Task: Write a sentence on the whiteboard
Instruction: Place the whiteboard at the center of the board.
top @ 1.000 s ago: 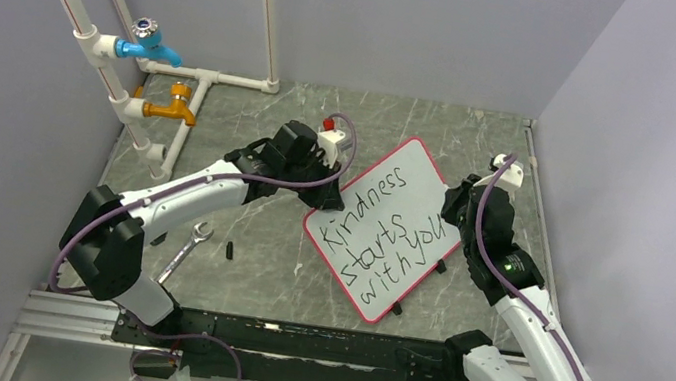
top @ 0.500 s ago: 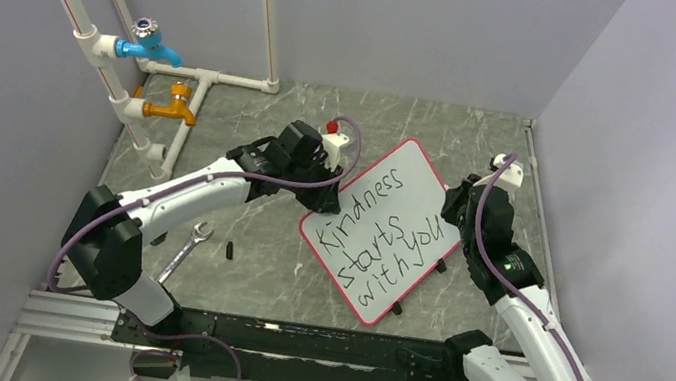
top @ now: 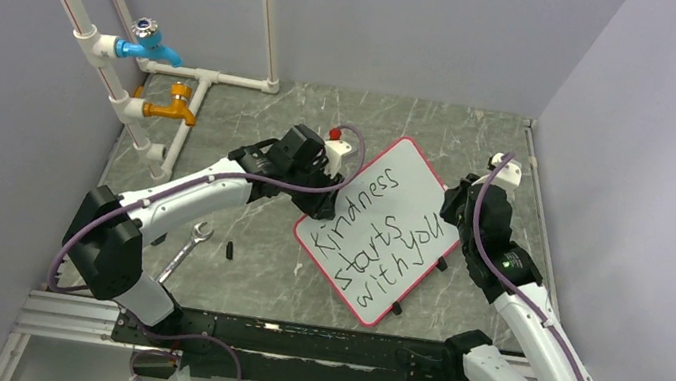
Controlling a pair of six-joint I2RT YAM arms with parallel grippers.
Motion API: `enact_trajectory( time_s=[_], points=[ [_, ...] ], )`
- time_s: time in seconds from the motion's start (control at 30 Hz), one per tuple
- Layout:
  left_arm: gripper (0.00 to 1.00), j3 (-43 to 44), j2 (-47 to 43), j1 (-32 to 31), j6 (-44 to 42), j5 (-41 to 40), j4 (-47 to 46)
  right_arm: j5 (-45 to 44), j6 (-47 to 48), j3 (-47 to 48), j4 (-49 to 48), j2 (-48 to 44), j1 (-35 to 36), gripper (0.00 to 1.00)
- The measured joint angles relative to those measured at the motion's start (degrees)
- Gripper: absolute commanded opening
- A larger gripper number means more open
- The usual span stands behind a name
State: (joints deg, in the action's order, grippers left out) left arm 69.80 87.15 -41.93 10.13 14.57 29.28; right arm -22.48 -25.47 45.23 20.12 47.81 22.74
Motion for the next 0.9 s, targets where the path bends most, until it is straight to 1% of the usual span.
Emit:
enact_trajectory(
  time_s=[0.4, 0.7, 0.73, 0.77, 0.8, 0.9],
  points=[
    [0.42, 4.96, 0.02, -1.16, -1.77, -0.87, 6.93, 0.00, 0.00, 0.00, -0.04, 0.63, 0.00, 0.00],
    [0.46, 8.13, 0.02, -1.18, -1.90, -0.94, 8.92, 0.02, 0.00, 0.00, -0.04, 0.96, 0.00, 0.00],
    [0.47, 8.50, 0.02, -1.18, -1.84, -1.03, 9.22, 0.02, 0.00, 0.00, -0.04, 0.96, 0.00, 0.00],
    [0.54, 8.90, -0.02, -1.18, -1.66, -1.38, 9.46, 0.02, 0.00, 0.00, -0.04, 0.96, 0.00, 0.00],
    [0.58, 9.18, -0.24, -1.18, -1.42, -1.81, 9.55, 0.02, 0.00, 0.00, -0.04, 0.96, 0.00, 0.00],
    [0.66, 9.18, -2.69, -1.18, -0.26, -4.46, 10.19, 0.02, 0.00, 0.02, 0.00, 0.94, 0.00, 0.00]
  ],
)
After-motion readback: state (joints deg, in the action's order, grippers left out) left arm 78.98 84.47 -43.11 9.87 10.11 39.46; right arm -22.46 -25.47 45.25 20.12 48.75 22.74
